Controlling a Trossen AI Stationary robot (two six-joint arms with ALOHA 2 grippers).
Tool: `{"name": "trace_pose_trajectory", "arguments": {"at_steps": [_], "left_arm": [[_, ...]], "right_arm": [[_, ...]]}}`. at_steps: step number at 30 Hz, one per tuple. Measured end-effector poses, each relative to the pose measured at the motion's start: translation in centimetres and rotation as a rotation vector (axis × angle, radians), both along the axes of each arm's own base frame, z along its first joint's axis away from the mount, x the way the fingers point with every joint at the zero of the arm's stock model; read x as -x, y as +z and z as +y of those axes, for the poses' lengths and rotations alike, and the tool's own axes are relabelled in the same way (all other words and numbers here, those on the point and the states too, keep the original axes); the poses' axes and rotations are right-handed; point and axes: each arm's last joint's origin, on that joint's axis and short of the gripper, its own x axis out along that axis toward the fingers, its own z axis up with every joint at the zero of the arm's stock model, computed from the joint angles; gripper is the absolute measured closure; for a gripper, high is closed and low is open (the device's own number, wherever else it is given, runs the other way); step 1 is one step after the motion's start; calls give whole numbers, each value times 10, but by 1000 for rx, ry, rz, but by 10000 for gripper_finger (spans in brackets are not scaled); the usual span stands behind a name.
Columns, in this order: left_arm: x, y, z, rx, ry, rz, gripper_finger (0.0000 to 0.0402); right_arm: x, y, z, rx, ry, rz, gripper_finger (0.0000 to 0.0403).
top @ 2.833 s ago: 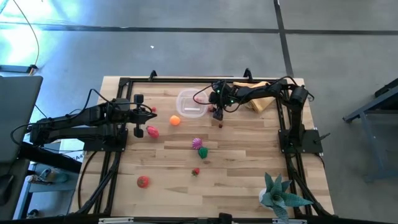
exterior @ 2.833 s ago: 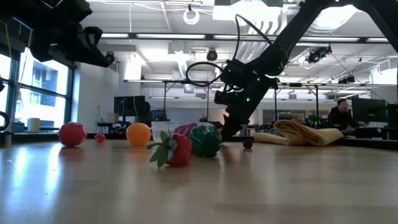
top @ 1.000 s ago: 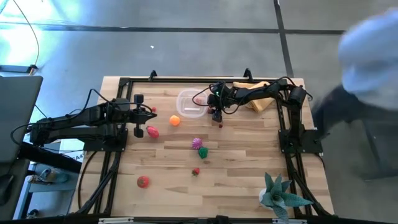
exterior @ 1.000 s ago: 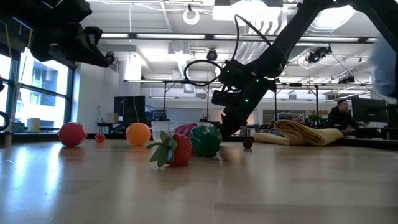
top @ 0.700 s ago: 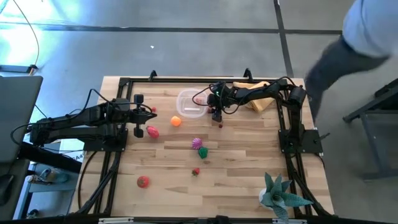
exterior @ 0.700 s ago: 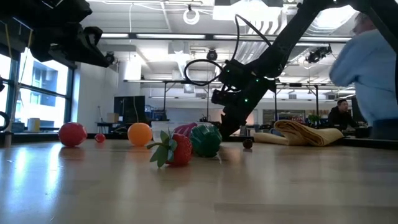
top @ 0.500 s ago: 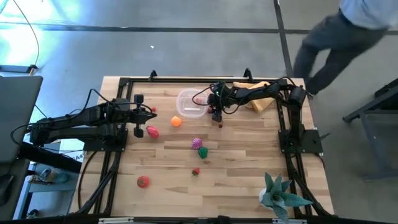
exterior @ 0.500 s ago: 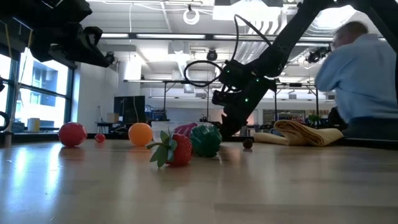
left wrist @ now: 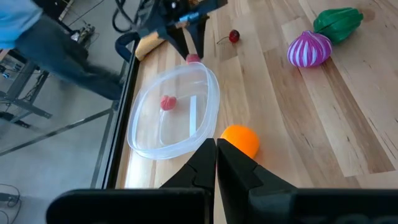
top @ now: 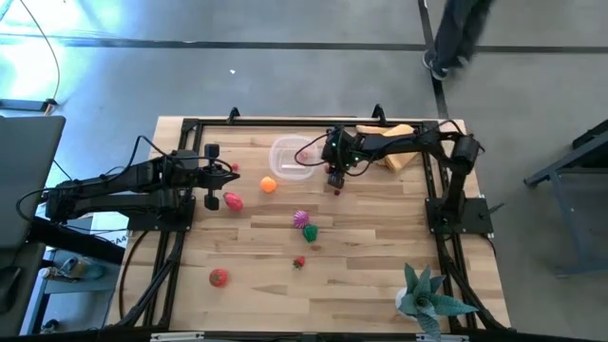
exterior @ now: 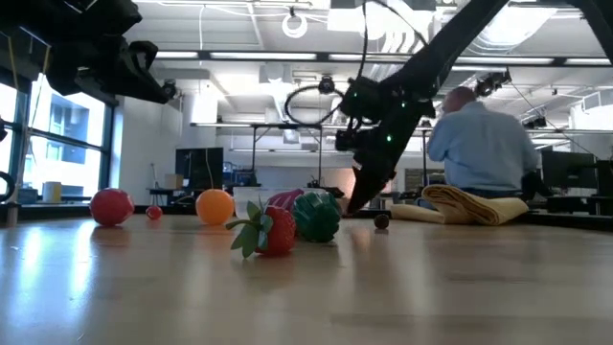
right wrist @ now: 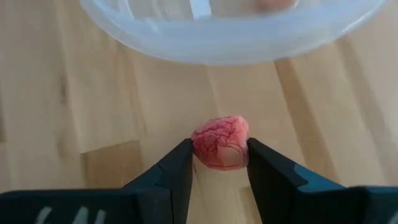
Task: Pick and placing Produce into tupperware
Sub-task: Put the pink peach into the transparent bin
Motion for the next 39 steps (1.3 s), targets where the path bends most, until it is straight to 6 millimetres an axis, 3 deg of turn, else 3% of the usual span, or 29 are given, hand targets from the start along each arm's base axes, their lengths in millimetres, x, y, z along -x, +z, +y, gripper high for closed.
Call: {"name": "trace_pose_trajectory", "arguments": {"at_steps": [10,20,26,39], "left_arm": [[0,0,0,0,0,0,396],[0,0,0,0,0,0,396],[0,0,0,0,0,0,396],[0,0,0,0,0,0,396]], "right_arm": [[3,53,15,148,-19,-111,275],[-36,102,-3,199,17,-153,275],[-68,91,-15,141,66,-35,275],[-118,32,-38,-1,127,169,275]]}}
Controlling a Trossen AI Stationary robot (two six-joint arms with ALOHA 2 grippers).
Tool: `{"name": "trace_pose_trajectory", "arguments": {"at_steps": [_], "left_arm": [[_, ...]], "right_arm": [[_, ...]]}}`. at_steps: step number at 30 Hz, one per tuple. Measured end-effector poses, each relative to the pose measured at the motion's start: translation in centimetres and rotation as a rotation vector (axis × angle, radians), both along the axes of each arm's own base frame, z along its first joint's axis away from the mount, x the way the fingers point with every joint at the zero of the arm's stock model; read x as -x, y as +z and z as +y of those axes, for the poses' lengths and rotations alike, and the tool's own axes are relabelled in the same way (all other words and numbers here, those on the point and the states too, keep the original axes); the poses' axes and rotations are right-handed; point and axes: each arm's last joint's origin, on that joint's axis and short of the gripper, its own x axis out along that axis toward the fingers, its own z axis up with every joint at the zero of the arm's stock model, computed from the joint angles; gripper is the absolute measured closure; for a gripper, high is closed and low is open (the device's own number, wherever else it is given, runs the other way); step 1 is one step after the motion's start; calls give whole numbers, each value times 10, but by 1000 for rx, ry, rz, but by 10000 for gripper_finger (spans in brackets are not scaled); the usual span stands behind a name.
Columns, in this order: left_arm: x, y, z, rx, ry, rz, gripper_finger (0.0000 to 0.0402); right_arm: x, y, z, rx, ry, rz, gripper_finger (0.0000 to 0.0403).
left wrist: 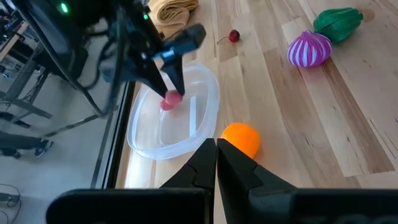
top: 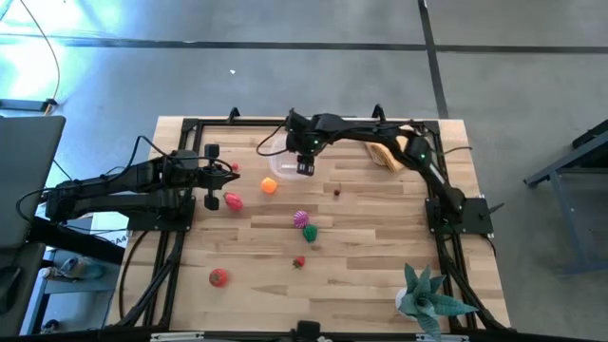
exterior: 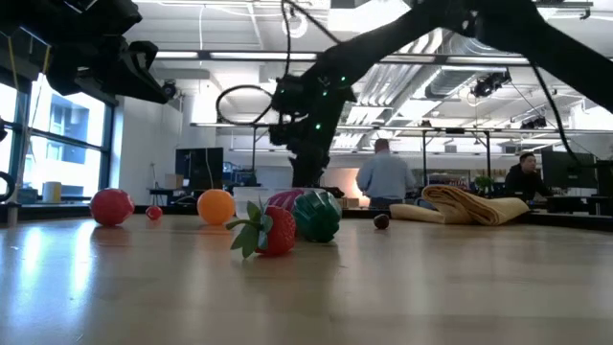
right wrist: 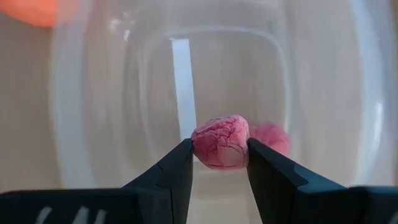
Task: Pick and placing Produce into tupperware
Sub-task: Put the pink peach into the transparent bin
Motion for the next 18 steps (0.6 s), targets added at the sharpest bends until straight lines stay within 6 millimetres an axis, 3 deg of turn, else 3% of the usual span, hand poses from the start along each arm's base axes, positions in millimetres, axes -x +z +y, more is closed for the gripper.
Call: {"name": "trace_pose_trajectory", "arguments": {"at_steps": [7,18], "left_arm": [[0,0,0,0,0,0,396],[0,0,0,0,0,0,396]], "right_arm": [[-5,-12,-2,-30,22,30,275],[-3,-13,-1,-42,26,49,269]]}}
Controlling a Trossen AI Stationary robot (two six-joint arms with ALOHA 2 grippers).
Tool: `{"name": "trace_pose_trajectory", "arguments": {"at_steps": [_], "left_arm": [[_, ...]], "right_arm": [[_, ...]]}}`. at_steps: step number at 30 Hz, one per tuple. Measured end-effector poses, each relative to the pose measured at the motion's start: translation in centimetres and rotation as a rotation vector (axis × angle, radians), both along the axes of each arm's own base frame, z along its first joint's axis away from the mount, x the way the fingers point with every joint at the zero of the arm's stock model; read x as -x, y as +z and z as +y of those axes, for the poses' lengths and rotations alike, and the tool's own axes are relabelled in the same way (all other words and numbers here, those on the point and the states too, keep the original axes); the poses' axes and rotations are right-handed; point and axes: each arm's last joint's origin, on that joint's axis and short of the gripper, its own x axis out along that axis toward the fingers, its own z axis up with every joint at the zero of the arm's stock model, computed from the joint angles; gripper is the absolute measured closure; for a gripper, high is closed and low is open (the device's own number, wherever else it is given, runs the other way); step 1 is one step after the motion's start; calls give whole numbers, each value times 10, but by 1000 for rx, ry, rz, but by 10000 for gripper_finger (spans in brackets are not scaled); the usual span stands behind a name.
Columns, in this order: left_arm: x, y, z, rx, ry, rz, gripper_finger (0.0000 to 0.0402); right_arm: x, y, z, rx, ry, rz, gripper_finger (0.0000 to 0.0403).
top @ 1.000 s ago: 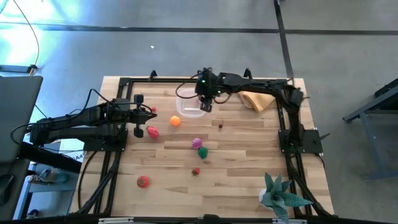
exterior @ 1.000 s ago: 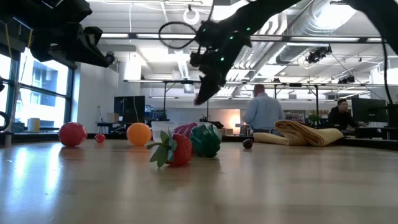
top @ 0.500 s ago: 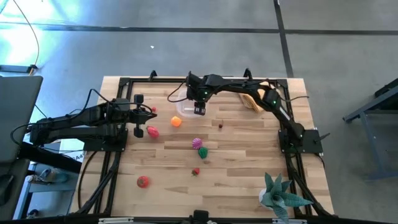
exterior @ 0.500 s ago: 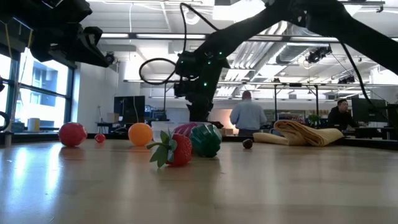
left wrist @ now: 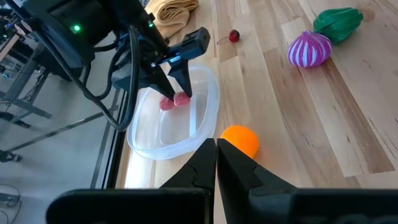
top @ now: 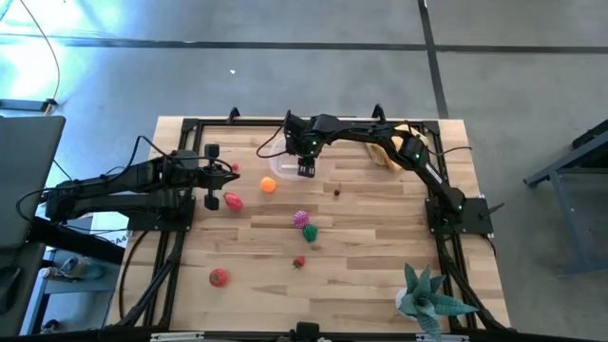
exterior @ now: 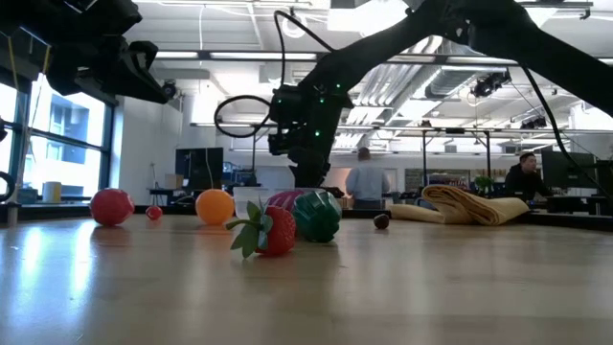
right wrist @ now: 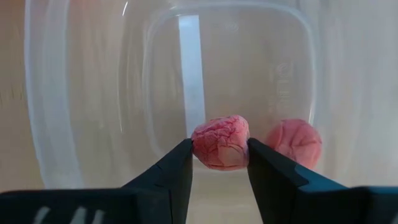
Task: Pick and placing Produce into tupperware
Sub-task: Put the pink peach into the transparent bin, then put the dark red cherry into the transparent bin
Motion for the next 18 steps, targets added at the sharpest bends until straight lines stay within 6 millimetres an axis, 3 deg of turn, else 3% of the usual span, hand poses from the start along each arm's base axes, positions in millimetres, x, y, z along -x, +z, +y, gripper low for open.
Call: {"name": "trace_pose_trajectory", "arguments": {"at_steps": [11,18], "left_arm": [[0,0,0,0,0,0,396],[0,0,0,0,0,0,396]], "right_arm": [[0,0,0,0,1,-1,219],[-1,5,0,3,0,-4,213]]}}
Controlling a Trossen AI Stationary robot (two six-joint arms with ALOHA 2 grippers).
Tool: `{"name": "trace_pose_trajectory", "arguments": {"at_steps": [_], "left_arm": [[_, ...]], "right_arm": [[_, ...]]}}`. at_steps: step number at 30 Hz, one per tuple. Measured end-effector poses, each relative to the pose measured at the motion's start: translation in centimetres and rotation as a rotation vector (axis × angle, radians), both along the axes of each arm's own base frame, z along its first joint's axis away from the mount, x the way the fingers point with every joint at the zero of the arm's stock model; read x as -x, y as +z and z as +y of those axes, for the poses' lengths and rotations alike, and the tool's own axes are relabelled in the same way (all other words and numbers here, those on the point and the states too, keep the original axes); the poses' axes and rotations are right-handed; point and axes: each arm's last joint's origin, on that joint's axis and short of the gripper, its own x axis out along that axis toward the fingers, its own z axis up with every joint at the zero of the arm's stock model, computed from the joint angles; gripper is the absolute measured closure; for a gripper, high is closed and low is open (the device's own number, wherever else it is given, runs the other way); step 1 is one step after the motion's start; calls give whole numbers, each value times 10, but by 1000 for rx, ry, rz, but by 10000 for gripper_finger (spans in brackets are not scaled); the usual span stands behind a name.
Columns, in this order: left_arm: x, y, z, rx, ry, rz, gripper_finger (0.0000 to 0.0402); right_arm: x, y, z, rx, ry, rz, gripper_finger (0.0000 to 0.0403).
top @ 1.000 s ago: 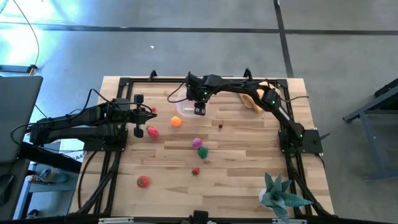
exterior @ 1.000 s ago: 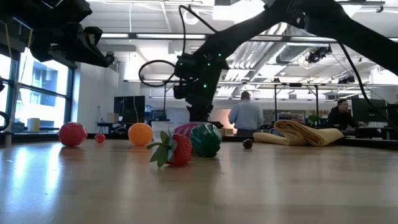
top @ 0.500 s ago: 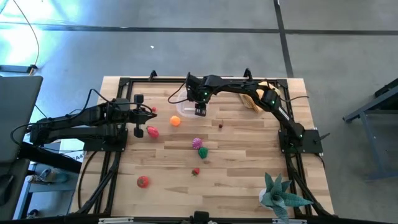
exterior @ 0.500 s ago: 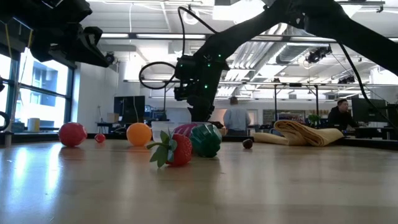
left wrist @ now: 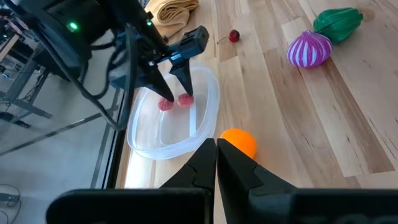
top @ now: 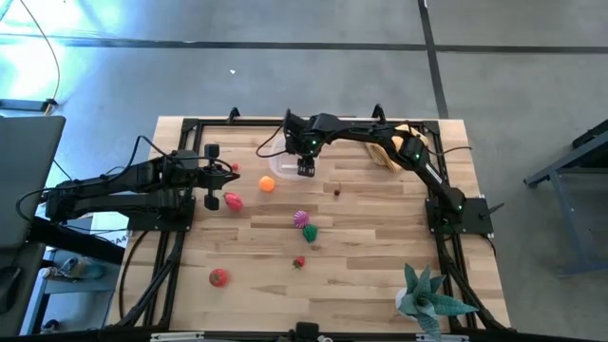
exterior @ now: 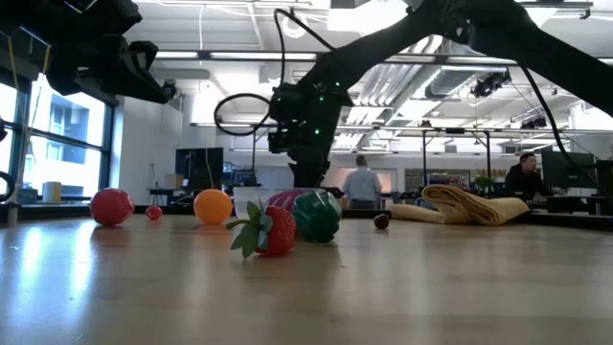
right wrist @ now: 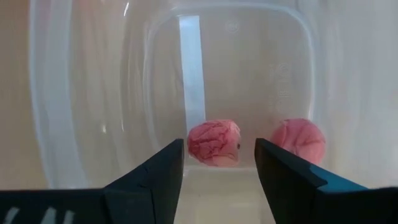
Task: Pick and placing Produce into tupperware
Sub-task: Put the dark red cherry into the transparent bin
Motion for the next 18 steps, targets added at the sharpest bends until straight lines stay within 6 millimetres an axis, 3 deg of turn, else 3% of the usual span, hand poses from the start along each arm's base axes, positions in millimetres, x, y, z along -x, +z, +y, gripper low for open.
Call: {"name": "trace_pose_trajectory", "arguments": {"at_steps": [10,18], "left_arm": [[0,0,0,0,0,0,396],[0,0,0,0,0,0,396]], "right_arm": [[2,44,6,37,-29,18,213],[32,90,30,80,-98,6,231]]}}
